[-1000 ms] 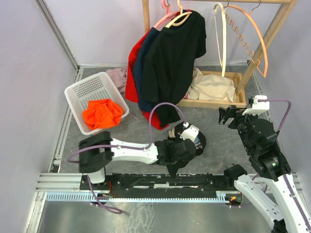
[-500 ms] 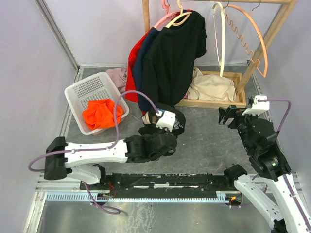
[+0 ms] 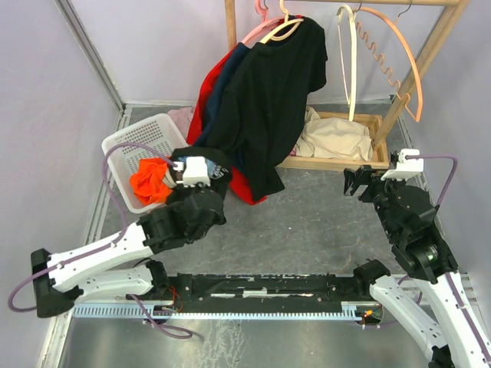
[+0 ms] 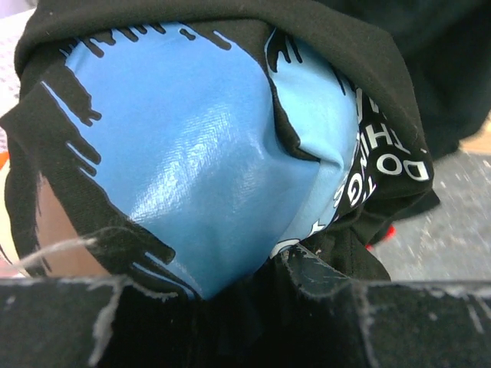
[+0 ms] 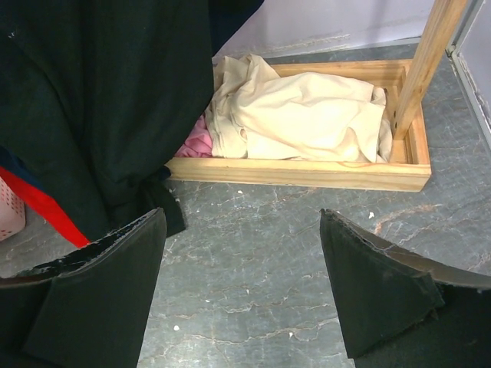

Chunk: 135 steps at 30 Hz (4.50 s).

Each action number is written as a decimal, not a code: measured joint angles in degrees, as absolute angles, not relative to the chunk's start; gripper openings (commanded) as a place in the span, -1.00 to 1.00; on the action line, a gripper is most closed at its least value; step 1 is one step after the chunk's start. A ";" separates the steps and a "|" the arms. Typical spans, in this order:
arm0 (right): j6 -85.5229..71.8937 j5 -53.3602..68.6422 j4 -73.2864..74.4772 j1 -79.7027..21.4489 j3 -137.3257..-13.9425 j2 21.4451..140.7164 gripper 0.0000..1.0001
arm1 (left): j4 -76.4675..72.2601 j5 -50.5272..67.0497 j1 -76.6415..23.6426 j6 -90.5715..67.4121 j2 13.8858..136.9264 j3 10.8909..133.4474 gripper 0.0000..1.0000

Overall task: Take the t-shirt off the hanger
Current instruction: Place the T-shirt in the bin, then pick up the hanger from the clothesline.

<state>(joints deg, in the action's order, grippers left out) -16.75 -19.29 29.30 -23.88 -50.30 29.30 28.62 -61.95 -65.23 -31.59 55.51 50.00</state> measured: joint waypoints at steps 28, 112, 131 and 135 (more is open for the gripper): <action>-17.98 -15.73 27.09 -23.88 -49.45 32.47 0.76 | 5.85 -33.61 -6.55 -19.46 71.33 54.13 0.97; -11.92 -9.72 18.68 -32.91 -91.15 69.76 0.67 | 4.99 -17.39 -40.64 -10.11 73.93 87.31 1.00; -10.96 -12.47 17.61 -32.93 -89.10 67.94 0.69 | 7.84 -11.38 -40.64 -7.49 86.11 100.77 0.68; -10.55 -13.17 17.56 -32.93 -88.64 67.24 0.70 | 8.78 -10.57 -40.62 -7.35 87.57 101.41 0.40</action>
